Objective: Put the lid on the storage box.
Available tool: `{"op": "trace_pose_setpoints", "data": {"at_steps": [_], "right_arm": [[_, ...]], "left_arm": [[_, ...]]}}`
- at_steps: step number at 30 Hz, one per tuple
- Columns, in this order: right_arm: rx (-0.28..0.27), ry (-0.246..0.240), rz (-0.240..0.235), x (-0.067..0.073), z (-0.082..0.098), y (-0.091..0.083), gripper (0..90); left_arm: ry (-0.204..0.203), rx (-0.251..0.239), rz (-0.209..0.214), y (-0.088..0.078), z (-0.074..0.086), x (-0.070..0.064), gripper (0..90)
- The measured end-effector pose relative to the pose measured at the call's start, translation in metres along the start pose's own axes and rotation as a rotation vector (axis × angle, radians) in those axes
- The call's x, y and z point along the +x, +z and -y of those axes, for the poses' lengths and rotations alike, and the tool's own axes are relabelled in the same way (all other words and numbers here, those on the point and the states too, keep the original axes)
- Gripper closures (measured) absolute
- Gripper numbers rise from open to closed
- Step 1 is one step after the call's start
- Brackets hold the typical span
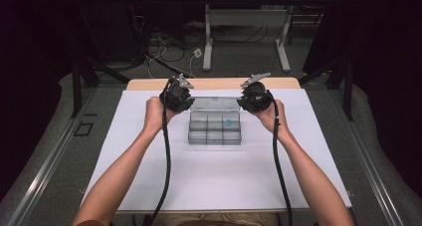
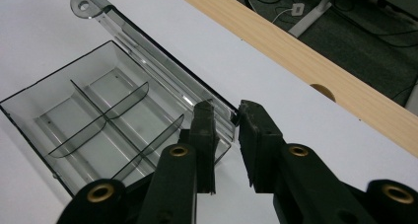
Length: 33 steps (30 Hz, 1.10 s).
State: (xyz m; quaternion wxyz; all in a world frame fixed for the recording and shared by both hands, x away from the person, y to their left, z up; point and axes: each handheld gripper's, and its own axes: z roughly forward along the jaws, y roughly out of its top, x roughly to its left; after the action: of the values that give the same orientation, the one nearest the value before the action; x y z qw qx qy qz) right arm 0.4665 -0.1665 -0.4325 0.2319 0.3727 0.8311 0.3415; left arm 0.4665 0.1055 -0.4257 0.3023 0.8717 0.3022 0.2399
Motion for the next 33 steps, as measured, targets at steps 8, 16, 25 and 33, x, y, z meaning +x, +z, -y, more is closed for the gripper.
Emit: {"op": "trace_pose_setpoints", "data": {"at_steps": [8, 16, 25, 33], "right_arm": [[-0.004, -0.023, 0.015, 0.011, 0.012, -0.005, 76.5], [0.006, -0.041, 0.037, 0.025, 0.026, -0.007, 75.8], [0.016, -0.058, 0.047, 0.035, 0.041, -0.008, 74.2], [0.028, -0.048, 0.041, 0.04, 0.051, -0.008, 73.8]], "left_arm": [[0.038, 0.0, -0.037, -0.004, 0.012, -0.017, 72.7], [0.031, -0.01, -0.018, -0.005, 0.028, -0.025, 72.0], [0.033, -0.001, -0.006, -0.002, 0.044, -0.032, 72.0], [0.041, 0.024, 0.0, 0.0, 0.053, -0.038, 71.5]]}}
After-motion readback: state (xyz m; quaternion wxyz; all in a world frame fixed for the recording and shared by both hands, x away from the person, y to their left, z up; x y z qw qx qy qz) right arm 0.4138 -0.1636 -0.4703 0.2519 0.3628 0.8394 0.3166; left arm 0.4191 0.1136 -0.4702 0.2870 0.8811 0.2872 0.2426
